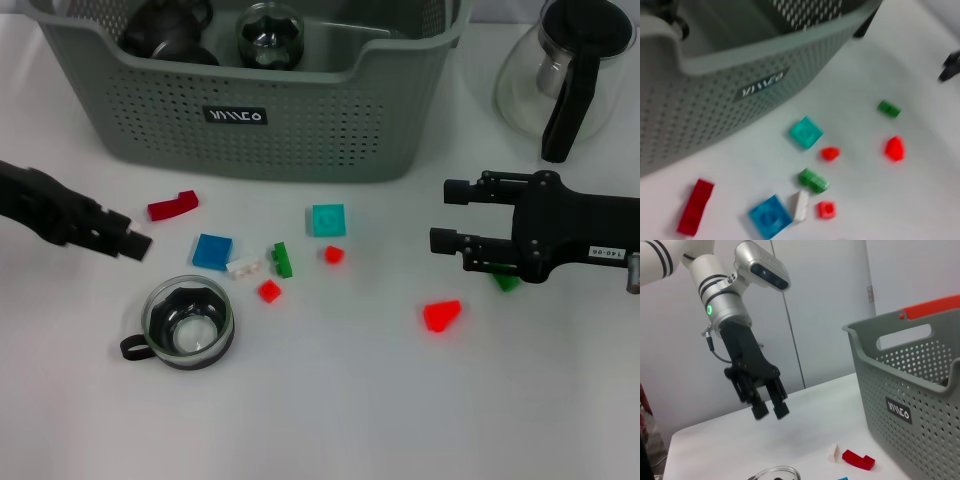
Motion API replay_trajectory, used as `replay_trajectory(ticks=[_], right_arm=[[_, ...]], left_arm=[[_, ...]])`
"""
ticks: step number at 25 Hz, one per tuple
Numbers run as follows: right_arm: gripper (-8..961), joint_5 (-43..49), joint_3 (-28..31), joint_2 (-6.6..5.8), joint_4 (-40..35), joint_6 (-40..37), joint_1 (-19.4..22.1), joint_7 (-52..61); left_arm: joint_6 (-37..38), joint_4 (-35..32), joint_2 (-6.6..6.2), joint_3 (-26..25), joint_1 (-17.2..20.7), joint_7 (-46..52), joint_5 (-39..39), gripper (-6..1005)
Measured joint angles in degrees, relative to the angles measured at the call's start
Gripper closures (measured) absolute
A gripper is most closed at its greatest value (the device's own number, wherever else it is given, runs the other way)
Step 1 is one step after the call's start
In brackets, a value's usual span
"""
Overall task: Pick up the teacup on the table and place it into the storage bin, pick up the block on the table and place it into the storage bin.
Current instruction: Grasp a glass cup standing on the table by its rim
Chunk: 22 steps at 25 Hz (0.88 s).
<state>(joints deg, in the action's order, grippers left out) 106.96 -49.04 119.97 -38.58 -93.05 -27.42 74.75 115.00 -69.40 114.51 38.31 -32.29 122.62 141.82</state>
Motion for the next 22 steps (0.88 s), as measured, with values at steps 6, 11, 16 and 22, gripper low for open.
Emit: replay_trajectory(ticks=[6,11,16,22], right_arm=[[279,-0.03,0.05,-0.07,0.0,0.07,-0.07,0.11],[278,-0.04,0.08,-0.09,0.0,0.07,-0.11,0.08],[278,-0.01,0.08,-0.09,0.0,0.06,-0.11,0.01],[279,0.01,0.08,-0.01,0.0,0.11,-0.08,-0.04]], left_arm=[[-1.99,-9.77,5.86,5.68,-0.03,4.39,9.23,478],[-6.51,-13.08,9.51,14.0,0.01,8.79,17.06,478],[-10.21,-9.96,9.48,20.13,0.15,12.5,19.26,479],[-11.14,-8.53,9.73,23.7,0.43,14.05,19.68,478]])
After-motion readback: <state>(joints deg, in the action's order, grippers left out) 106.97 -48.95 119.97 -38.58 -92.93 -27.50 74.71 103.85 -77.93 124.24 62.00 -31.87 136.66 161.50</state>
